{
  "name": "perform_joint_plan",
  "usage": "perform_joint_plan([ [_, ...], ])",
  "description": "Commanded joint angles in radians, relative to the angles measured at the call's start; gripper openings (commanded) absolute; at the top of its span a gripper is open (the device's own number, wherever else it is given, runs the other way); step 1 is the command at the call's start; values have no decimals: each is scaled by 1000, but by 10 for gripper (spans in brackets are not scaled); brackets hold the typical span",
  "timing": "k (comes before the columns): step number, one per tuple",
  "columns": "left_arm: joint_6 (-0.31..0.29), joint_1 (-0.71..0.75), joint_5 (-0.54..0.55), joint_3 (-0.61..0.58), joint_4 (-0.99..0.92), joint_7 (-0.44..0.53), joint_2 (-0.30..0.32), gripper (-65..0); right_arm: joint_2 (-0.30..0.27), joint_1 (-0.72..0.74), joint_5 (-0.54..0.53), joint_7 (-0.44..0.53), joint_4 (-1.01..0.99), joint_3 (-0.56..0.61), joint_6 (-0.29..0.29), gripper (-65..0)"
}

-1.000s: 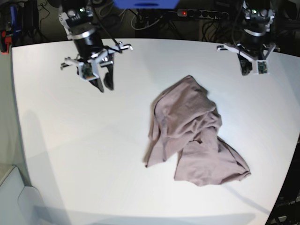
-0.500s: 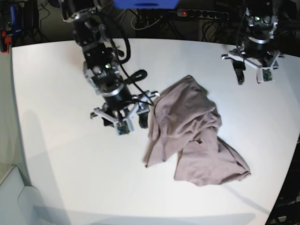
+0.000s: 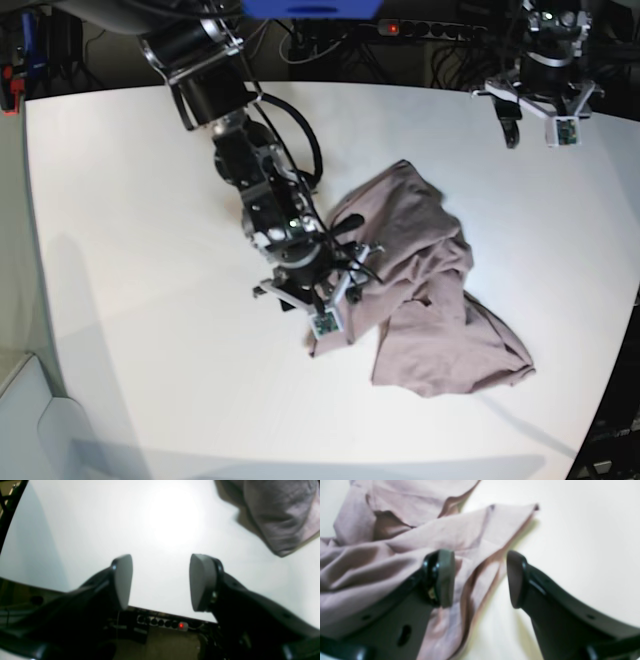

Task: Layout the t-shirt on the table in an organized manner, then fold the t-shirt properly
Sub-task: 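Move the right gripper down onto the crumpled mauve t-shirt and grasp it, then drag the grasped shirt edge away from the heap with the right gripper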

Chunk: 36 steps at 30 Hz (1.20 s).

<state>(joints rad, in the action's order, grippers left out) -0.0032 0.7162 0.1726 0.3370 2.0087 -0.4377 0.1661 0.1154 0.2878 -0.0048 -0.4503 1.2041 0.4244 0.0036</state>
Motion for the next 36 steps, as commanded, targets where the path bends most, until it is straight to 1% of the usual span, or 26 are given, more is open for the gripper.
perform_joint_plan([
  [1,7,23,0,4,17,15,3,-298,14,34,-1,43,-14,0,2,-314],
  [3,7,27,2,7,17,15,-9,-298,17,51,-1,75,-73,0,2,-314],
  [5,1,29,29,49,17,15,-23,-298,17,67,-1,120,-135,0,2,-314],
  [7,-1,29,72,86,17,9,-38,-298,16,75,-1,144,-177,-5,2,-314],
  [10,-1,29,153,147,13,7,-33,-298,13,93,-1,170,-247,-6,2,-319],
  [12,-2,29,190,178,11,7,-33,-298,11,95,-1,186,-266,-5,2,-341],
  [13,-2,29,201,190,11,7,-33,-298,11,90,-1,189,-266,-5,2,-373],
  [15,-2,27,215,211,10,6,-33,-298,11,89,-1,184,-247,-5,2,-507],
  [16,-2,26,218,216,10,6,-33,-298,8,87,-1,180,-228,-5,2,-590],
  [17,-2,24,215,218,10,6,-33,-298,-1,86,-1,173,-191,-6,0,-650],
  [19,-2,23,216,222,10,6,-33,-298,-19,70,-1,138,-91,-6,0,-644],
  [20,-2,23,216,222,10,6,-33,-298,-33,58,-1,112,-19,-6,0,-630],
  [22,-2,21,216,222,10,6,-32,-298,-67,46,-1,57,138,-6,0,-650],
  [24,-2,20,218,221,10,6,-32,-298,-89,46,2,2,277,-19,-1,-650],
  [27,-2,7,218,219,10,6,-32,-298,-108,49,2,-89,472,-103,-1,-650],
  [29,-2,-10,218,219,8,6,-32,-298,-125,52,1,-126,573,-174,2,-650],
  [31,-2,-19,218,221,8,6,-29,-298,-150,52,-1,-140,644,-230,2,-650],
  [33,-2,-27,219,215,8,6,-12,-298,-182,52,-1,-137,681,-287,2,-650],
  [36,-2,-43,219,213,8,6,-4,-298,-231,70,-1,-132,669,-399,2,-650],
])
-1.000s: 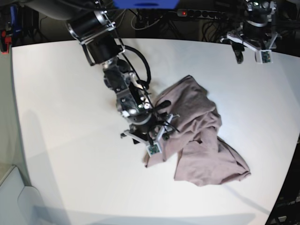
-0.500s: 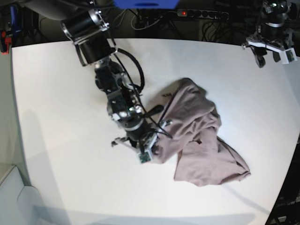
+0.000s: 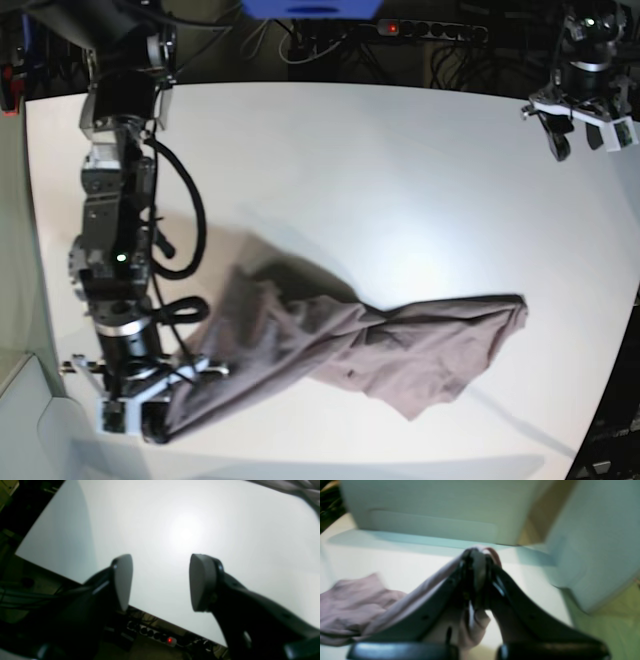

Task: Layout the t-shirt on the table in an organized manner, then fold the t-shirt properly
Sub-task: 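Drag the grasped shirt edge away from the heap with the right gripper, then grasp the opposite end of the stretched shirt with the left gripper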

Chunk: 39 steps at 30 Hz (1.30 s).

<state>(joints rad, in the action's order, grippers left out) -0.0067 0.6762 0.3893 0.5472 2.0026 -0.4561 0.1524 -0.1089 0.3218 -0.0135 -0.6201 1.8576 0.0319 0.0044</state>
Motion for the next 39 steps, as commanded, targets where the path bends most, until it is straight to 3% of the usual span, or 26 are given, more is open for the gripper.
perform_joint_plan([
  [1,1,-6,3,4,14,24,9,-298,-13,47,7,38,-5,-40,1,-650],
  [5,1,-23,3,4,14,24,11,-298,-28,101,7,27,-174,-180,3,-626],
  [10,1,-43,3,3,16,24,11,-295,-33,55,7,27,-361,-264,3,-425],
  [13,1,-88,3,1,16,24,11,-293,-24,-37,7,32,-359,-278,3,-306],
  [16,1,-164,-3,-22,14,21,11,-293,5,-149,7,38,-283,-278,4,-241],
  [18,1,-234,-6,-34,13,-33,13,-293,28,-235,7,39,-206,-278,4,-227],
  [22,1,-448,-8,-69,-18,-231,17,-293,76,-385,7,39,-51,-278,4,-227],
  [25,1,-586,-8,-98,-116,-280,16,-293,104,-488,7,39,37,-277,4,-227],
  [31,3,-801,-103,-227,-464,-266,22,-293,116,-623,7,39,107,-275,4,-227],
  [36,1,-873,-137,-379,-690,-94,23,-295,116,-695,7,39,126,-277,4,-227],
  [39,1,-889,-137,-450,-767,-39,23,-295,116,-721,7,39,126,-277,4,-227],
])
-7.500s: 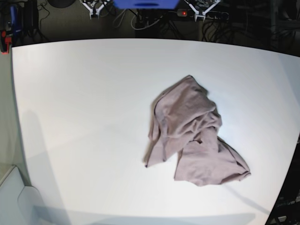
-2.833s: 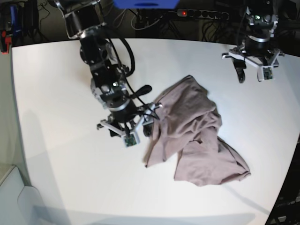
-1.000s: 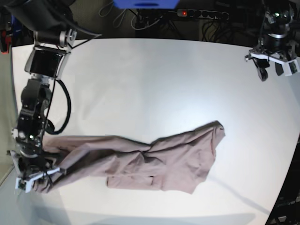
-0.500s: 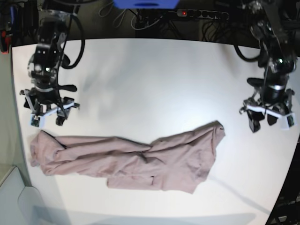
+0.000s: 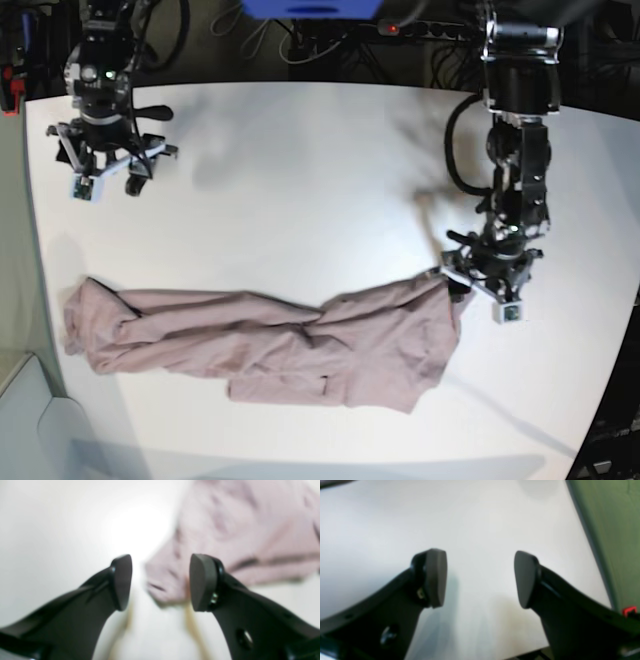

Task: Layout the t-shirt on the table in an organized manner, then fold the t-shirt properly
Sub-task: 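Grasp the opposite end of the stretched shirt with the left gripper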

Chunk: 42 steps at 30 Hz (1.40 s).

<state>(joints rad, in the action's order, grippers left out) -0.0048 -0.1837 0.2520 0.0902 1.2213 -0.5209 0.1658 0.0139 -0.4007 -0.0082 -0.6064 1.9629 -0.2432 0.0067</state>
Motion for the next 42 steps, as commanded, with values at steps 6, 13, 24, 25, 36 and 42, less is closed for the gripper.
perform_joint_plan([
  [6,1,-47,0,-37,-108,83,1,-295,-7,-16,1,26,20,-3,2,-227],
  [13,-2,-12,11,-83,-11,55,11,-528,-7,-11,1,26,19,-3,2,-227],
  [24,-1,99,17,41,610,-164,-1,-646,-7,42,1,24,13,0,2,-227],
  [25,-1,115,37,41,667,-172,-1,-646,-7,49,1,24,11,0,2,-227],
  [36,7,86,83,99,506,-203,-24,-646,-13,101,1,21,3,58,2,-227],
  [42,-1,6,152,239,315,-203,-28,-646,-27,102,1,23,3,101,2,-227],
])
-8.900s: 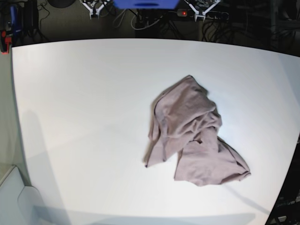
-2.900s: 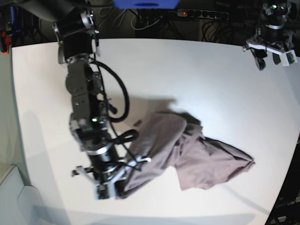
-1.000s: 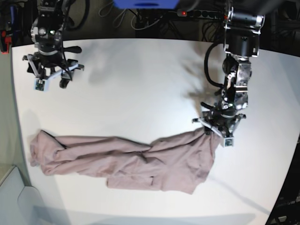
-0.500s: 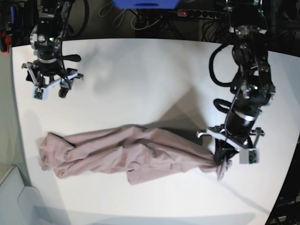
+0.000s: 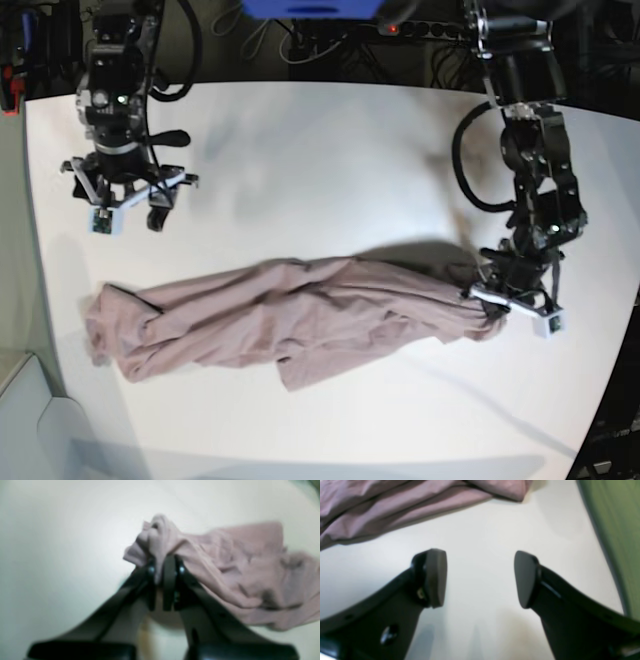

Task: Layout the t-shirt on the table in an organized manner, then fold the t-shirt properly
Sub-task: 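Grasp the opposite end of the stretched shirt with the left gripper, then pull the shirt taut between both grippers, spreading it lengthwise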

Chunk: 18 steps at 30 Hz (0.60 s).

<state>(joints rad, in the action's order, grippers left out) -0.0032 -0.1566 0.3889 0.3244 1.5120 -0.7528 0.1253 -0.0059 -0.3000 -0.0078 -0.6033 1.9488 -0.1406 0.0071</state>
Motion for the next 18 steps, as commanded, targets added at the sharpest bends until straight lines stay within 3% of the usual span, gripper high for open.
perform_joint_plan([
  [1,-2,-21,49,20,29,29,17,-646,-7,0,1,19,18,-1,1,-227],
  [5,-2,-61,180,58,43,31,81,-646,-7,0,1,19,16,-1,1,-227],
  [8,-1,-136,200,61,0,31,112,-646,-7,5,1,19,16,-1,1,-227],
  [14,-2,-315,200,57,-334,43,135,-644,-7,8,1,21,16,-1,1,-227],
  [18,-2,-395,201,55,-578,118,138,-609,-12,20,1,23,-13,29,1,-227],
])
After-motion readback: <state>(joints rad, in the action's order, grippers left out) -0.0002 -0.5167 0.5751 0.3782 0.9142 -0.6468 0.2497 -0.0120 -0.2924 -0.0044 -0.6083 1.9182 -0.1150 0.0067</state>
